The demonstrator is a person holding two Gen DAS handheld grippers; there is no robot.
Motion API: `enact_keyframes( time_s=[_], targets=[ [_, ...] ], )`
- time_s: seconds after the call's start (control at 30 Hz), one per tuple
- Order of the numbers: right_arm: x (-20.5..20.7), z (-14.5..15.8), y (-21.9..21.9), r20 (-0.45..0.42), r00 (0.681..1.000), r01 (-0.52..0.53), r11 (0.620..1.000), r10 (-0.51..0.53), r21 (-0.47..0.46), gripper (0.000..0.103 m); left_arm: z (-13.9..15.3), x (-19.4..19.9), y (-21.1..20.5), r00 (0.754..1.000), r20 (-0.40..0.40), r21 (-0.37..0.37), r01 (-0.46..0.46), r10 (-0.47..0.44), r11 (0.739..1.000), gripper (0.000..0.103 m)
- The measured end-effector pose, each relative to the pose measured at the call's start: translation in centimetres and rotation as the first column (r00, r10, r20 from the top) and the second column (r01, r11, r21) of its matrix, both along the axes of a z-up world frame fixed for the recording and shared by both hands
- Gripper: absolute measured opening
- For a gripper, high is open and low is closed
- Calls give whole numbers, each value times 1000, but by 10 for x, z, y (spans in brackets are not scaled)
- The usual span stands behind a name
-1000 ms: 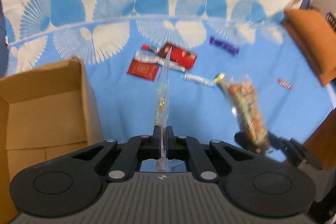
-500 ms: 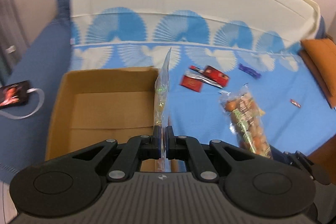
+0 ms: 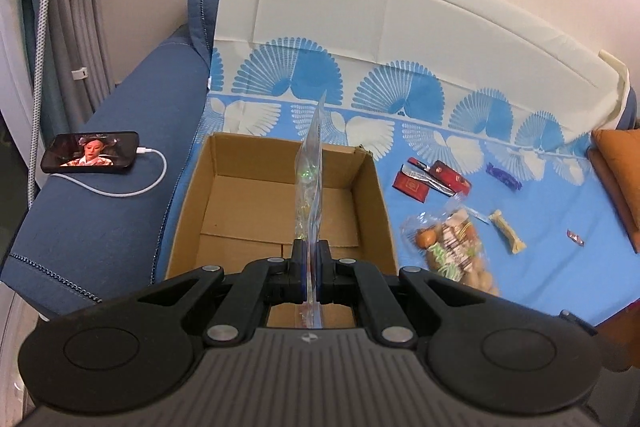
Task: Organize snacks
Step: 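Carry both bags over the cardboard box with both tools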
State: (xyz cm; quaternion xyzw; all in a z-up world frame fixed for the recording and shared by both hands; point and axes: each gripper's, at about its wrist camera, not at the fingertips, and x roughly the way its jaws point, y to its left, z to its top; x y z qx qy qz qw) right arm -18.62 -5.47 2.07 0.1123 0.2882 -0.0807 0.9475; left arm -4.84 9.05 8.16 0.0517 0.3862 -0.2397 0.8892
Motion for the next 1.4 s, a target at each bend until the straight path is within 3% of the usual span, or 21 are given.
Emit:
enact_keyframes(
  time_s=[0.53, 1.4],
  targets=[
    [21, 11, 14, 4, 1000, -5, 999, 6, -53, 59, -11, 8, 21, 1000, -21, -18, -12, 12, 1000, 4],
    [66, -13, 12, -81, 996, -23, 1000, 22, -13, 59, -50, 52, 13, 993, -103, 33, -47, 51, 998, 4]
  ],
)
